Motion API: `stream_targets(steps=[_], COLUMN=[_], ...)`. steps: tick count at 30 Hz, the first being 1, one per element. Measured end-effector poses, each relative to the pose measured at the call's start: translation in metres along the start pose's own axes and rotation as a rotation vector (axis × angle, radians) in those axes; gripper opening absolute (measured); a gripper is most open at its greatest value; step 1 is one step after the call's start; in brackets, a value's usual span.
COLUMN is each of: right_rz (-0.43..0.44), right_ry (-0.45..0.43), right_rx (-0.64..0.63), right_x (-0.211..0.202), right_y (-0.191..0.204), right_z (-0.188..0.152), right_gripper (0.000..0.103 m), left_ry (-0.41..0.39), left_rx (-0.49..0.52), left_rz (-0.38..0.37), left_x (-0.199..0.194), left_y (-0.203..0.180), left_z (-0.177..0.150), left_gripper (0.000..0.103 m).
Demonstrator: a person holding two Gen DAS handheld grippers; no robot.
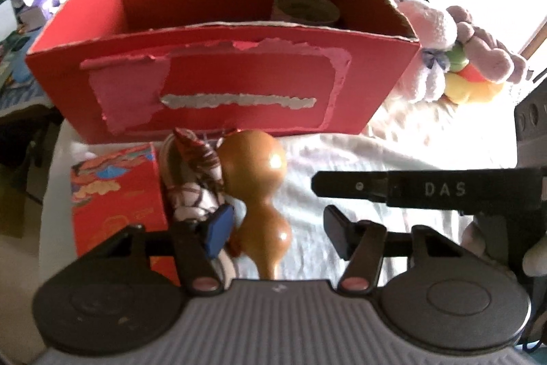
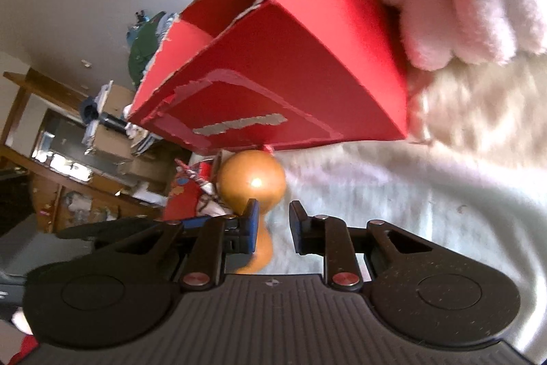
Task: Organize objects
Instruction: 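Grasp the wooden gourd by its neck with the right gripper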
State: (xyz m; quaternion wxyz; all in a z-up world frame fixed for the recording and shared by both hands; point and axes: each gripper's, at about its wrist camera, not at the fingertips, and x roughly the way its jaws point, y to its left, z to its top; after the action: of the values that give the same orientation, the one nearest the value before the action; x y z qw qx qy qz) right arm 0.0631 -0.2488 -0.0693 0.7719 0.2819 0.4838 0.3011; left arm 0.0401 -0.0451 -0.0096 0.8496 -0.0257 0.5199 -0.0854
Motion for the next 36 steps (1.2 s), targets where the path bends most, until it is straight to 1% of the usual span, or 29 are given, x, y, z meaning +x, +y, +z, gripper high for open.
stream_targets(steps=[3,6,9,10,11,12,13,15,16,20,21,23,24,25,27,29,31,35,36], right_rz=[0.025,0.030,0.037,0.037,0.034,0.031,0.029,0.022,0.022,0.023,0.017,0.017,0.018,0.018,0.019,0.021,0.019,0.026,0.031], right_ry=[0.042,0.065,0.067,0.067,0.068,0.068,0.067,0.069,0.070,0.078,0.080,0.086,0.085,0.085,0.089,0.096,0.103,0.105,0.109], right_rx=[-0.001,-0.006,-0.001,-0.001,-0.001,0.002,0.007,0.020,0.027,0.035,0.031,0.034,0.034,0.029,0.020,0.012,0.007,0.016,0.024], right_x=[0.005,0.011,0.016,0.017,0.018,0.019,0.020,0.022,0.023,0.023,0.023,0.024,0.024,0.023,0.025,0.027,0.030,0.034,0.034], right_y=[0.001,0.004,0.007,0.007,0.007,0.007,0.006,0.005,0.004,0.003,0.003,0.003,0.003,0.004,0.004,0.005,0.006,0.005,0.004], right_z=[0.001,0.000,0.001,0.002,0.002,0.004,0.004,0.004,0.003,0.004,0.005,0.007,0.007,0.008,0.008,0.009,0.009,0.009,0.010], right_gripper=[0.023,0.025,0.030,0.031,0.031,0.032,0.035,0.038,0.039,0.039,0.038,0.037,0.036,0.036,0.036,0.038,0.041,0.041,0.040], left_ry=[0.031,0.049,0.058,0.058,0.052,0.048,0.048,0.049,0.051,0.054,0.055,0.051,0.055,0.058,0.064,0.067,0.070,0.072,0.073], left_rx=[-0.024,-0.049,-0.070,-0.068,-0.060,-0.055,-0.053,-0.048,-0.048,-0.030,-0.025,-0.016,-0.015,-0.008,-0.018,-0.041,-0.047,-0.029,-0.031], left_rz=[-0.038,-0.046,-0.068,-0.066,-0.067,-0.071,-0.086,-0.109,-0.111,-0.103,-0.102,-0.105,-0.096,-0.084,-0.083,-0.099,-0.097,-0.067,-0.063], left_x=[0.012,0.024,0.032,0.033,0.033,0.034,0.035,0.037,0.038,0.043,0.043,0.041,0.041,0.041,0.042,0.041,0.042,0.041,0.041], left_y=[0.005,0.009,0.013,0.012,0.010,0.009,0.009,0.007,0.006,0.003,0.003,0.002,0.002,0.002,0.005,0.011,0.012,0.009,0.008], left_z=[-0.001,-0.003,-0.003,-0.002,-0.002,-0.002,-0.002,-0.002,-0.002,0.001,0.001,0.002,0.002,0.004,0.006,0.006,0.006,0.007,0.007], left_gripper=[0.060,0.059,0.059,0.061,0.066,0.077,0.086,0.094,0.095,0.095,0.092,0.075,0.054,0.047,0.041,0.040,0.038,0.038,0.042])
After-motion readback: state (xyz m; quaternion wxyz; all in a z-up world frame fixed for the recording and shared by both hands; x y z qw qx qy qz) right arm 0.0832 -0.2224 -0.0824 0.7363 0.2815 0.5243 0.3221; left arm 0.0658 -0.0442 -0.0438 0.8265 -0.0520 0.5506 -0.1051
